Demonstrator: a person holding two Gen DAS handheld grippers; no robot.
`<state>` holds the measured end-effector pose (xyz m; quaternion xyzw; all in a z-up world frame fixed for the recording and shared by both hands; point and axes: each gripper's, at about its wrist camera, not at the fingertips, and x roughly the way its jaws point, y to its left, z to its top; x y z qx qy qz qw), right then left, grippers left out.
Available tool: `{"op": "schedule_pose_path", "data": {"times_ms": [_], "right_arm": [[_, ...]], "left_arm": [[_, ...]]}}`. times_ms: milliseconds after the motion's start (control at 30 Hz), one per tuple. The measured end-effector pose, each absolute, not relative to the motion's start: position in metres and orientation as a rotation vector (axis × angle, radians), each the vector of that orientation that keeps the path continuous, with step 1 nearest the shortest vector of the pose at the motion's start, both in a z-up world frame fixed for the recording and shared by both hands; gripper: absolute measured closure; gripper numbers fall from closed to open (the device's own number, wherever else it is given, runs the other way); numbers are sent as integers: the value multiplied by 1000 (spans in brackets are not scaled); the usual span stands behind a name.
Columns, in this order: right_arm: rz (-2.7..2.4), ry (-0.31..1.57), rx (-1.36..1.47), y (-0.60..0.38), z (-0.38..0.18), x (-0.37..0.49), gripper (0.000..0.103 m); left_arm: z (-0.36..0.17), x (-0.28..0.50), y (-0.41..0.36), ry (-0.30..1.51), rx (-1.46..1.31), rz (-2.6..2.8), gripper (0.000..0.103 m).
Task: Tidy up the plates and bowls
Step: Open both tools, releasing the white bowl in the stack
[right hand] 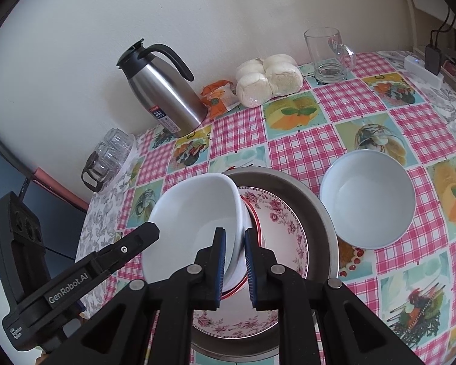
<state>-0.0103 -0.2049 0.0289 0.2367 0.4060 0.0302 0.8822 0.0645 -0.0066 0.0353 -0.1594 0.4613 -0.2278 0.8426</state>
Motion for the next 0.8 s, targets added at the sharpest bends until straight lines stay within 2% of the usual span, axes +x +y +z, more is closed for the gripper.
{"op": "schedule_pose_path", "data": {"times_ms": [233, 333, 433, 500, 533, 567, 633, 733, 800], "right_arm": [[47, 839, 490, -208, 31, -12, 88], [41, 836, 490, -210, 32, -12, 88], [30, 837, 482, -211, 31, -12, 87], [24, 839, 476, -211, 31, -11, 76], [18, 839, 470, -211, 31, -11, 66], [14, 837, 462, -210, 31, -11, 60], [11, 834, 450, -210, 32, -12, 56], [6, 828, 440, -209, 33, -11, 42], [2, 828, 430, -209, 33, -11, 39]], "left_arm": [[42, 63, 1, 940, -318, -432, 73], [47, 62, 5, 919, -307, -402, 66], [55, 59, 7, 876, -266, -356, 54], [58, 58, 9, 863, -256, -328, 42], [58, 59, 10, 863, -253, -316, 41], [57, 60, 11, 869, -248, -305, 38], [54, 61, 12, 882, -240, -281, 35], [50, 63, 14, 899, -232, -240, 27], [47, 65, 17, 903, -227, -211, 23]]}}
